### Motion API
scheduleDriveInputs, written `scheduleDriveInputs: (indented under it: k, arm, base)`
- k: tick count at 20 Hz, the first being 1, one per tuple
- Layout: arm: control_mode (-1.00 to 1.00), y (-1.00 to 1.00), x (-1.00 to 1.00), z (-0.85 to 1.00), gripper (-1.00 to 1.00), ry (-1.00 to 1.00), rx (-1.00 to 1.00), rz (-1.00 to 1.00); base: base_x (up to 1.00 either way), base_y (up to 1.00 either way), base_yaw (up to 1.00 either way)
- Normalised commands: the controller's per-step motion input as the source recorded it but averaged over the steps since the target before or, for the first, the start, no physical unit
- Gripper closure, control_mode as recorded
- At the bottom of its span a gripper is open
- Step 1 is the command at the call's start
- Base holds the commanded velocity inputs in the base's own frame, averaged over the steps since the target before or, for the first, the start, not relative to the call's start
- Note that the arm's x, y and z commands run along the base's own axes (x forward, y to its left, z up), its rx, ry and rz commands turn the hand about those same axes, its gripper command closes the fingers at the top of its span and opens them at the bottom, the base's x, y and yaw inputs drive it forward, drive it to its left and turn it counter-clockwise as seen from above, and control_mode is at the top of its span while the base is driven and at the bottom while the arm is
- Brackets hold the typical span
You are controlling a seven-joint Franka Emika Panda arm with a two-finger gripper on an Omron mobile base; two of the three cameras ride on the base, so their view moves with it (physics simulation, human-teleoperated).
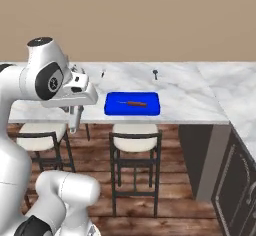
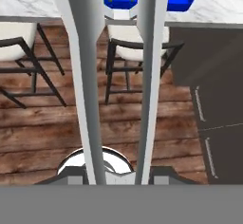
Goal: Take the tongs from the drawer on the left and place them on the dining counter next to the tray containing the hot dog.
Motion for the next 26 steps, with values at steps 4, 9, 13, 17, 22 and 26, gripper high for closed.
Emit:
scheduleDriveInputs:
  k: [4, 9, 13, 17, 22, 26]
  arm:
    - [1.00, 0.00, 0.00, 0.00, 1.00, 0.00, 0.00, 0.00]
    - [1.00, 0.00, 0.00, 0.00, 1.00, 0.00, 0.00, 0.00]
    - [1.00, 0.00, 0.00, 0.00, 1.00, 0.00, 0.00, 0.00]
    - [1.00, 0.00, 0.00, 0.00, 1.00, 0.00, 0.00, 0.00]
    - [1.00, 0.00, 0.00, 0.00, 1.00, 0.00, 0.00, 0.00]
    - [1.00, 0.00, 0.00, 0.00, 1.00, 0.00, 0.00, 0.00]
  base:
    - [1.00, -0.29, 0.41]
    - [0.81, 0.00, 0.50]
    - [0.73, -0.29, 0.35]
    - [0.53, -0.41, 0.21]
    - [0.21, -0.26, 0.06]
    - [0.11, -0.04, 0.00]
